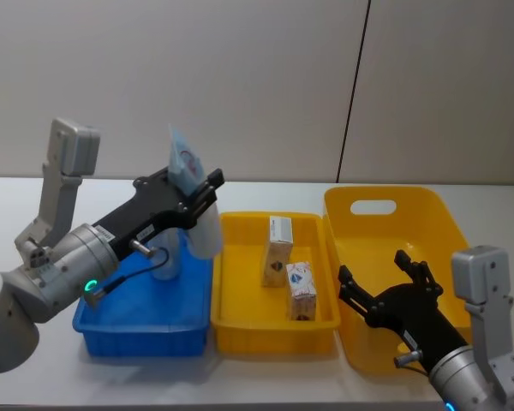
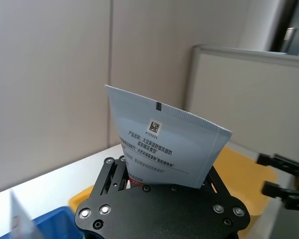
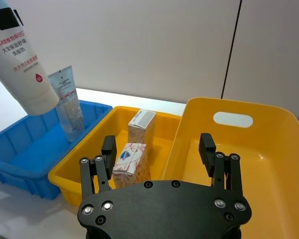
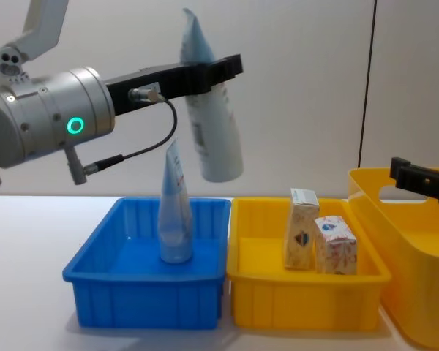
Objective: Bimanual collaborative sorting of washing and personal care products
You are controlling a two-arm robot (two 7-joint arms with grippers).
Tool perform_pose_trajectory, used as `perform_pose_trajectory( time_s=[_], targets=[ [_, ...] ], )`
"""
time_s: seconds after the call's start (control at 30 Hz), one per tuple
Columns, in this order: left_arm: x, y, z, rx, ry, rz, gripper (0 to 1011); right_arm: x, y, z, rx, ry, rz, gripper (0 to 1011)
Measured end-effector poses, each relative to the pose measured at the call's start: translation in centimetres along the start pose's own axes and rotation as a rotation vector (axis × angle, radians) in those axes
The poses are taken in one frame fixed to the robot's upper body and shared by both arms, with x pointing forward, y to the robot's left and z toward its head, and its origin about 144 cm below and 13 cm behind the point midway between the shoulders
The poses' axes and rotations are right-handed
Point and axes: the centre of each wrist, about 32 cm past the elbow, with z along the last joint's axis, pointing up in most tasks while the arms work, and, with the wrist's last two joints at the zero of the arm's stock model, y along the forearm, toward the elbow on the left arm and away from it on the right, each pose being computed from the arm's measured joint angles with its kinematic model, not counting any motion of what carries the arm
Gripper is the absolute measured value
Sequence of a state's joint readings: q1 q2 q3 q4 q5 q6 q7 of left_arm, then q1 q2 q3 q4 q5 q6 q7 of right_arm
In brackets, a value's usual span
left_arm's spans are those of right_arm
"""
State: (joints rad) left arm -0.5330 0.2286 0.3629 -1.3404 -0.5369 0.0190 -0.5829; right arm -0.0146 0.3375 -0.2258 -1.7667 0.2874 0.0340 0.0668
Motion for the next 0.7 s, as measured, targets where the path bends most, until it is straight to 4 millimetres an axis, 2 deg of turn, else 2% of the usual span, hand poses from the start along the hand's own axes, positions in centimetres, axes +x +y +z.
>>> perform_pose_trajectory(
  time_s=[0.33,0.7],
  targets=[
    [0.6,-0.9,-0.6,0.011,0.062,-0.146,419,0.0,0.0,0.0,0.0,0.0,0.0,1003],
    [1.0,-1.9,-2.1,0.051,0.121,-0.273,419,0.0,0.0,0.0,-0.001,0.001,0.001,1003]
  ],
)
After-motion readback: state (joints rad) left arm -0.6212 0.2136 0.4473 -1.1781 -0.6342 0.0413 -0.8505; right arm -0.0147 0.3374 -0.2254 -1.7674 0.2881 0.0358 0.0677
